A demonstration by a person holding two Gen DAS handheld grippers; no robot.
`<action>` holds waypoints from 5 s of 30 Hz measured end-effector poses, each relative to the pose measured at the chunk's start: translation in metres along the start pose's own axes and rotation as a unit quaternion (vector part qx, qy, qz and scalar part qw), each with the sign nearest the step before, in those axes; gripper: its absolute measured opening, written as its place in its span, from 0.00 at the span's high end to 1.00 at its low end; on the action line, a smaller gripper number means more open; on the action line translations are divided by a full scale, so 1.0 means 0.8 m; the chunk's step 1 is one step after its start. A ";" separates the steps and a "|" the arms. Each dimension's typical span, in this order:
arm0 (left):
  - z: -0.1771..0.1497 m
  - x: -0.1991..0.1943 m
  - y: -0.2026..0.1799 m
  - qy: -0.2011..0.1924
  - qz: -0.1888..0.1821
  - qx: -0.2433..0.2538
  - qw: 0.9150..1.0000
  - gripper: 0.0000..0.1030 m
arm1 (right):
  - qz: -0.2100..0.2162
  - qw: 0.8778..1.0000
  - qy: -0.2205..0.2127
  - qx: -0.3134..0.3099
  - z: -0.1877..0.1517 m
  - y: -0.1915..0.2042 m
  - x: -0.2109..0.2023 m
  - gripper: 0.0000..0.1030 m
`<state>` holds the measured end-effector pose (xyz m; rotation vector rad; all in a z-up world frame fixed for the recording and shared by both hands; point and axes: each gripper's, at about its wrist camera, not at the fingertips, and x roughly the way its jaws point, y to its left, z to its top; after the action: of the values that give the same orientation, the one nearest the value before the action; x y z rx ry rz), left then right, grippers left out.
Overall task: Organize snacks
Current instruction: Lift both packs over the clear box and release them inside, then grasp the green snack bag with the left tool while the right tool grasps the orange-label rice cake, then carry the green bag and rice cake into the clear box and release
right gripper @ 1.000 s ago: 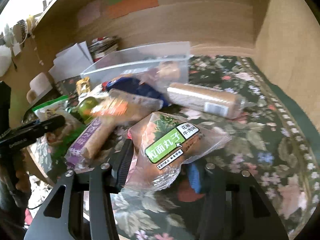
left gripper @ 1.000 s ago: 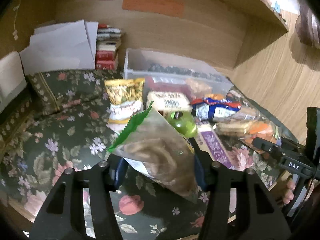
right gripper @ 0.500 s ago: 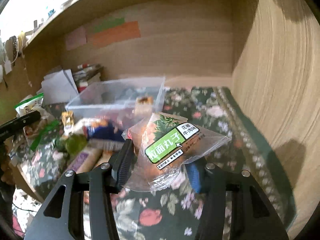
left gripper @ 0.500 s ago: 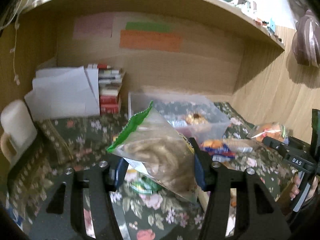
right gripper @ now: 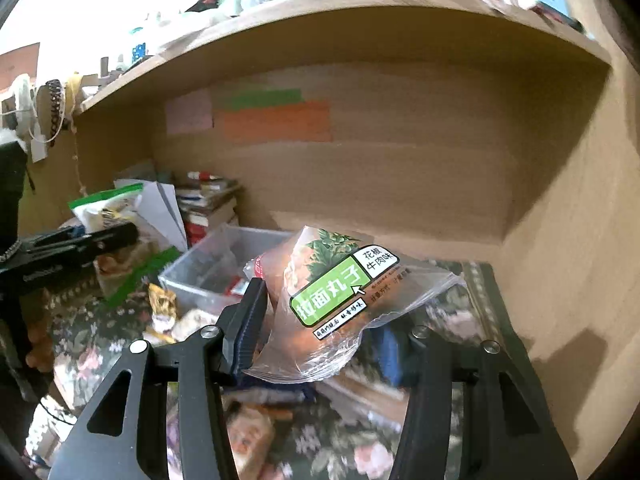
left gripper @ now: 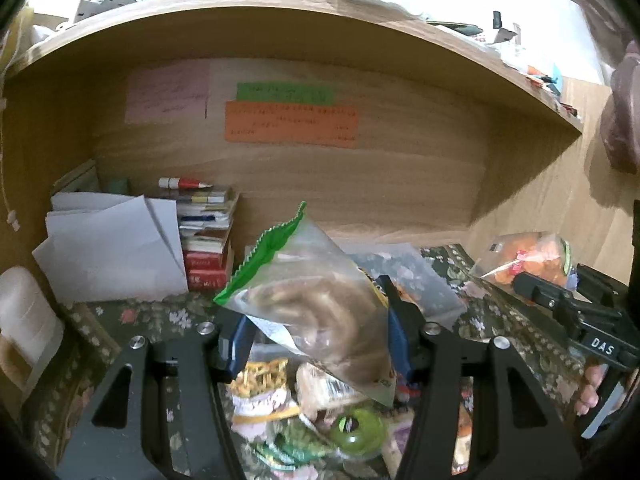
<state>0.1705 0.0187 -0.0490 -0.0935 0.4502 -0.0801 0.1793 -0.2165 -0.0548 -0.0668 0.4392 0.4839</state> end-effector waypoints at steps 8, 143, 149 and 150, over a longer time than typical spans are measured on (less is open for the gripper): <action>0.028 0.044 -0.004 0.010 0.006 0.003 1.000 0.45 | 0.017 1.000 -0.003 -0.014 0.027 0.018 0.040 0.55; 0.000 0.030 0.004 0.027 -0.013 0.011 0.999 0.70 | -0.009 0.999 0.028 -0.028 0.018 0.026 0.048 0.68; 0.011 0.063 0.008 0.042 -0.004 0.014 0.999 0.70 | 0.005 0.999 0.041 -0.031 0.038 0.029 0.091 0.68; 0.011 0.066 0.009 0.046 -0.004 0.014 0.999 0.70 | 0.005 0.998 0.046 -0.031 0.040 0.030 0.099 0.68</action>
<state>0.2224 0.0212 -0.0648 -0.0649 0.5397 -0.0989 0.2437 -0.1557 -0.0586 -0.1467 0.5152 0.5053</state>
